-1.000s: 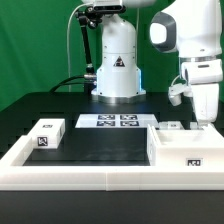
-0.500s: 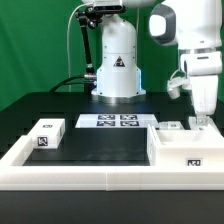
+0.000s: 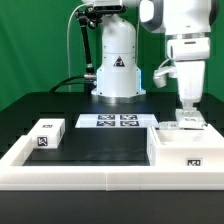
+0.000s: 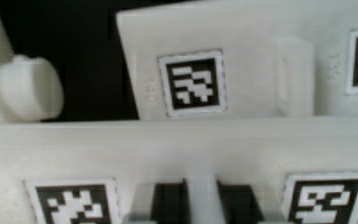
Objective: Assemble cabinet
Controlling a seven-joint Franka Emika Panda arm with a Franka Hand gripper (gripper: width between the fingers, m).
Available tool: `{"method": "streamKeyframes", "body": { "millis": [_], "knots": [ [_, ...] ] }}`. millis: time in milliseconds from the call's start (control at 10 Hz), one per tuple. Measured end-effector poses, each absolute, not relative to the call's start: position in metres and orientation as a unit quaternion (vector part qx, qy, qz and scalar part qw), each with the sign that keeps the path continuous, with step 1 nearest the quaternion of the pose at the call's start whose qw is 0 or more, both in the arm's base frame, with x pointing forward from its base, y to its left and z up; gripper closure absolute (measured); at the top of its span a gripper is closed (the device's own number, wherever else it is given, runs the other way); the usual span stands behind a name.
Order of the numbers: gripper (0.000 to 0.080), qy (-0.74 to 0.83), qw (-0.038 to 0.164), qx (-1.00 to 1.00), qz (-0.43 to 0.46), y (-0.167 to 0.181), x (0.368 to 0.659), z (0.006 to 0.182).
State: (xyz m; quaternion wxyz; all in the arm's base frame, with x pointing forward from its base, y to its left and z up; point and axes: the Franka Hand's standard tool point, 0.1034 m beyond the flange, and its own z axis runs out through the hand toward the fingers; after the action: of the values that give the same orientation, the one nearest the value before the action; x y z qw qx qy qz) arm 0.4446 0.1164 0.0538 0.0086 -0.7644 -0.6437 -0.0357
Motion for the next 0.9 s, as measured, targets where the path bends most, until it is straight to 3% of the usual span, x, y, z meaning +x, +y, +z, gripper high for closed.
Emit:
{"method": "streamKeyframes", "body": {
  "millis": [900],
  "knots": [
    [0.0729, -0.650, 0.010, -0.759, -0.037, 0.1185, 0.4476, 0.0527]
  ]
}}
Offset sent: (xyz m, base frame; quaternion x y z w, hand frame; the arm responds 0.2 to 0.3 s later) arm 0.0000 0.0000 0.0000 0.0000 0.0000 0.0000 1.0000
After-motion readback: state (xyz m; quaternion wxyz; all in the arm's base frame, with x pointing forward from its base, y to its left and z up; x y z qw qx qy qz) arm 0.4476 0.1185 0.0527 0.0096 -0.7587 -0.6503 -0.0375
